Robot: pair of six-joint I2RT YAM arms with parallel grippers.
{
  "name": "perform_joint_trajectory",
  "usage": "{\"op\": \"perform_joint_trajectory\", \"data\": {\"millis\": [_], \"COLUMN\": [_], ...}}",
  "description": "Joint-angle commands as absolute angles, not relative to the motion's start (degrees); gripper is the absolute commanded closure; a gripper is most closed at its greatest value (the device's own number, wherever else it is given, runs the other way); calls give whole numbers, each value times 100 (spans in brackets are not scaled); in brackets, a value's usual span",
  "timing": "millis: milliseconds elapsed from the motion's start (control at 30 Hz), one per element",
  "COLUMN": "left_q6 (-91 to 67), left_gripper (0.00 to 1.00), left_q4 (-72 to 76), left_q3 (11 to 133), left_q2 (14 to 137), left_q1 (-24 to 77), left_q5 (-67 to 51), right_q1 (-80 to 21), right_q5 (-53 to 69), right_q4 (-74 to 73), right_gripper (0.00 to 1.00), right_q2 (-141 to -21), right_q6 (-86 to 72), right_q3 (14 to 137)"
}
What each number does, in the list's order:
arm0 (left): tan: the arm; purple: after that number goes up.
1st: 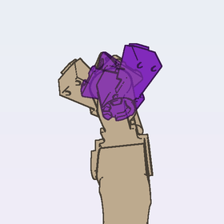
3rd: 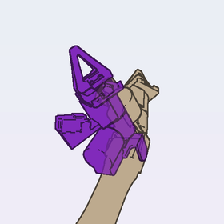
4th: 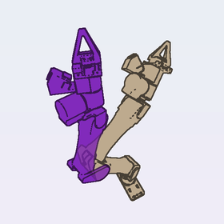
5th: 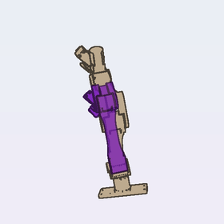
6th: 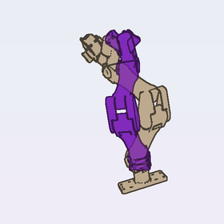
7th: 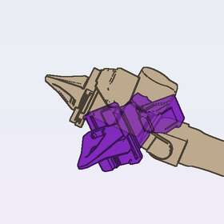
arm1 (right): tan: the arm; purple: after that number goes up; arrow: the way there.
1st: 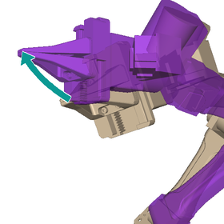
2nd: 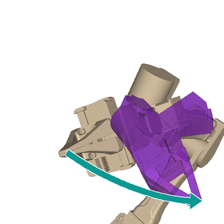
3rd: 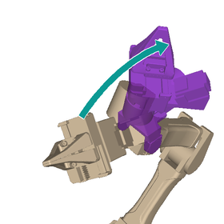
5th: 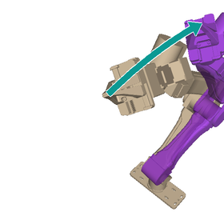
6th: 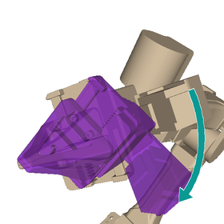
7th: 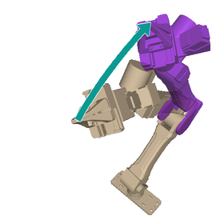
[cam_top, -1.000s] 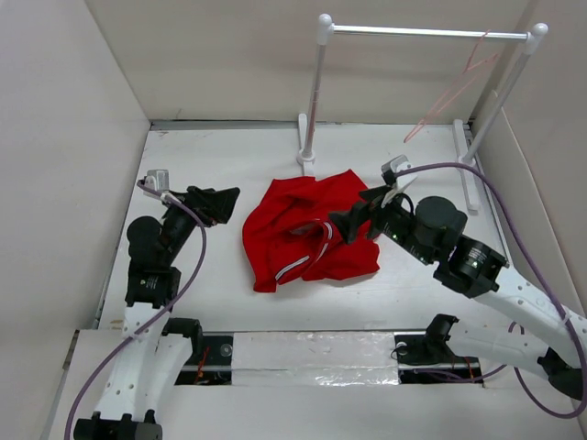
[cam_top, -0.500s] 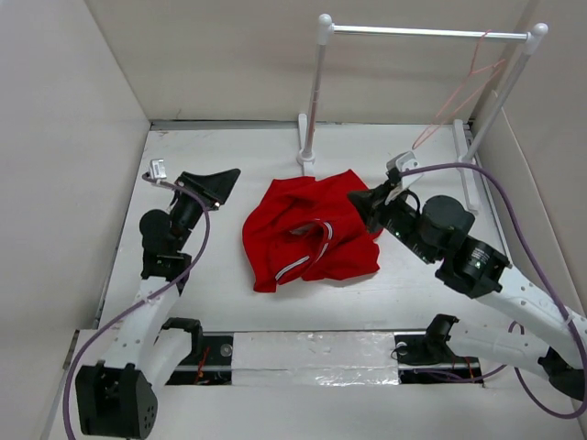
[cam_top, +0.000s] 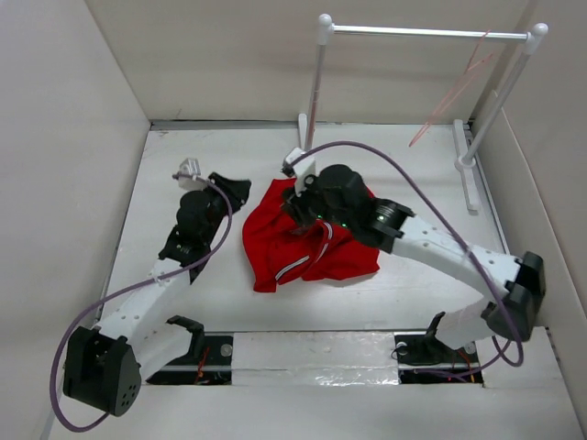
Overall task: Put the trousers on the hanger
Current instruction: Flatten out the trousers at the center of the board.
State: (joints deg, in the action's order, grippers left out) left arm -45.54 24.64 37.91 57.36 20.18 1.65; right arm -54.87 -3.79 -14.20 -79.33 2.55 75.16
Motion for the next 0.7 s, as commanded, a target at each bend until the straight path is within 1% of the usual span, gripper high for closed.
{"op": "perform_joint_trajectory", "data": {"millis": [0, 67, 100, 133, 267, 367, 400, 467, 500, 667], "left_q6": [-4438, -4473, -4465, -4456, -4500, -4457, -4404, -4325, -4307, -4175], "left_gripper": [67, 59, 52, 49, 44, 41, 40, 40, 40, 41], "left_q4": [1363, 1126, 1064, 1011, 790, 1149, 1282, 1589, 1704, 2152], "left_q3": [3016, 2657, 2559, 2471, 2155, 1908, 1872, 1854, 1854, 1907], "left_q2": [5389, 5081, 4993, 4896, 5079, 5422, 5527, 5835, 6045, 6512], "left_q1": [2013, 2013, 2013, 2013, 2013, 1724, 1670, 1670, 1670, 1670], "left_q5": [966, 1063, 1124, 1125, 1002, 599, 197, 27, -278, -659], "right_q1": [-5555, -5555, -5555, -5502, -5432, -5432, -5432, -5379, -5379, -5379], "right_q5": [-185, -316, -351, -369, -325, -544, -562, -711, -755, -1028], "right_q4": [-1521, -1512, -1460, -1442, -1792, -1951, -1951, -1890, -1890, -2074], "right_gripper": [54, 38, 36, 33, 33, 35, 35, 35, 35, 37], "right_q2": [-8558, -9121, -9280, -9621, -10447, -10809, -10845, -10889, -10916, -10951], "right_q6": [615, 677, 712, 712, 747, 712, 695, 677, 651, 589], "right_q3": [8085, 8313, 8349, 8411, 8902, 9097, 9053, 8930, 8860, 8632]}}
